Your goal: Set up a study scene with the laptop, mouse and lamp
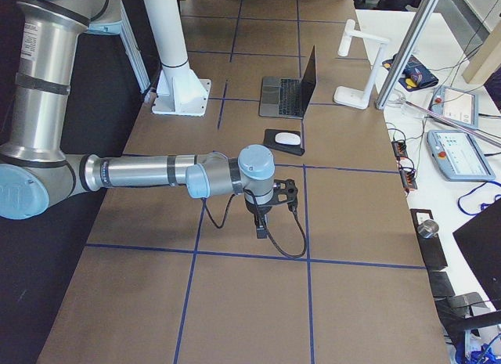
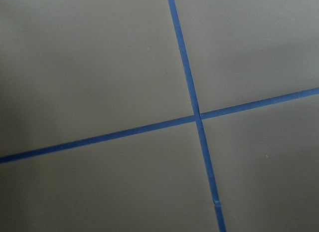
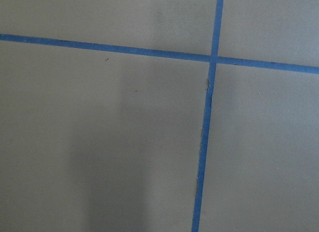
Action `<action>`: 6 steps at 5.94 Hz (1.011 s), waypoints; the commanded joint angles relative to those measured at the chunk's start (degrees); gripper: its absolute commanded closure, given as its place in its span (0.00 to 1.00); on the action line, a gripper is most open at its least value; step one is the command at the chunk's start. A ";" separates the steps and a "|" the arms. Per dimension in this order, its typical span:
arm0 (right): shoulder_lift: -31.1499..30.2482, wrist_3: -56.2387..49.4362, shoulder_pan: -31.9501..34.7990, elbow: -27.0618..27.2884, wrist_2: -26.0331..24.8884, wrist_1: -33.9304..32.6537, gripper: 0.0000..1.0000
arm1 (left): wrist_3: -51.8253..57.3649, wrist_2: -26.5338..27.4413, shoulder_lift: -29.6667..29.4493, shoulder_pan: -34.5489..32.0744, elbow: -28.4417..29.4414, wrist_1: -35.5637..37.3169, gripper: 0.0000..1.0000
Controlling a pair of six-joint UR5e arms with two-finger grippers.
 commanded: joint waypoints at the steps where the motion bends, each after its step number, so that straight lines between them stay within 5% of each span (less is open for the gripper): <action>1: -0.04 0.00 0.31 -0.27 0.39 -0.02 0.00 | -2.21 0.16 1.67 1.06 -0.39 0.55 0.00; 4: 2.15 -0.17 -0.48 -0.54 -0.05 -0.46 0.00 | -1.95 -0.54 3.36 1.51 -0.73 -0.60 0.00; 6: 2.76 -0.18 -3.27 -0.45 0.38 -1.42 0.00 | -3.00 -5.60 3.61 1.86 -1.00 -0.59 0.00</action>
